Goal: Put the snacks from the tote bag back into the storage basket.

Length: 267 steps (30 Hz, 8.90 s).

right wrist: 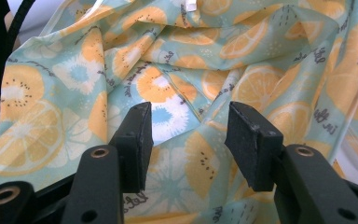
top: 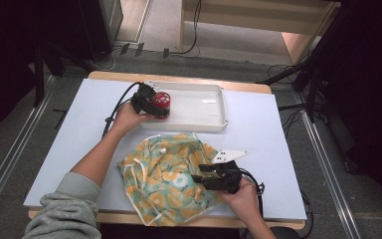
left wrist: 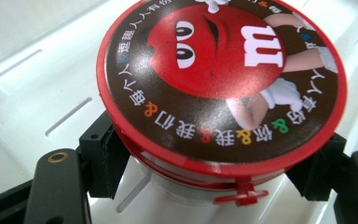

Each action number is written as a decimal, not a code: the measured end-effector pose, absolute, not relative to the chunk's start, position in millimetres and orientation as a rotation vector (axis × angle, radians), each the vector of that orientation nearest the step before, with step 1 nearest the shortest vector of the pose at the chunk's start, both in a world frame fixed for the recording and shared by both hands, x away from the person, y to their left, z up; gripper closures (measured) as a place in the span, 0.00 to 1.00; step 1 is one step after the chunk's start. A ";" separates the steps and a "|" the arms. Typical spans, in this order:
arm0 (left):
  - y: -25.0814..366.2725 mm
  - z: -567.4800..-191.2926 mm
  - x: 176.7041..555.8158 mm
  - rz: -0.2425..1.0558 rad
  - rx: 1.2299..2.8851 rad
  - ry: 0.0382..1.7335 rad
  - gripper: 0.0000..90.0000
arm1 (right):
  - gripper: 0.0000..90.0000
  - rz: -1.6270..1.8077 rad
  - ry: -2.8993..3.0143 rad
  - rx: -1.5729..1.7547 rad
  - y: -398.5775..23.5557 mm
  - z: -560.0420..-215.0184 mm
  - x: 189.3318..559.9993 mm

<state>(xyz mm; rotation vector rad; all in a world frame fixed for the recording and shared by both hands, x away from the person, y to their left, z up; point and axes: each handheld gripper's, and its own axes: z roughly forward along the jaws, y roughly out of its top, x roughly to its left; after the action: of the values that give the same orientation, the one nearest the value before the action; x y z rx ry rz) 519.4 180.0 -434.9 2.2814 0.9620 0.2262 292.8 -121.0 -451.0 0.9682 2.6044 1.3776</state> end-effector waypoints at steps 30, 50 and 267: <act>182.5 -446.0 515.5 0.197 2.302 0.968 0.25 | 0.57 1.372 2.608 0.966 -121.2 -451.5 292.6; 190.1 -435.0 507.0 0.143 2.287 0.980 0.22 | 0.57 1.368 2.612 0.960 -120.0 -451.4 292.2; 250.5 -407.6 343.3 0.041 2.171 0.897 0.41 | 0.50 1.393 2.522 1.052 -151.6 -445.8 297.0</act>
<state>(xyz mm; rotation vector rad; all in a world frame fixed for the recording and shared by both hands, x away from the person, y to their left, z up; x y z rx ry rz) 343.3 250.5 -407.6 2.1708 0.8967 0.0413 297.0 -151.6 -445.8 1.0524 2.5223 1.3929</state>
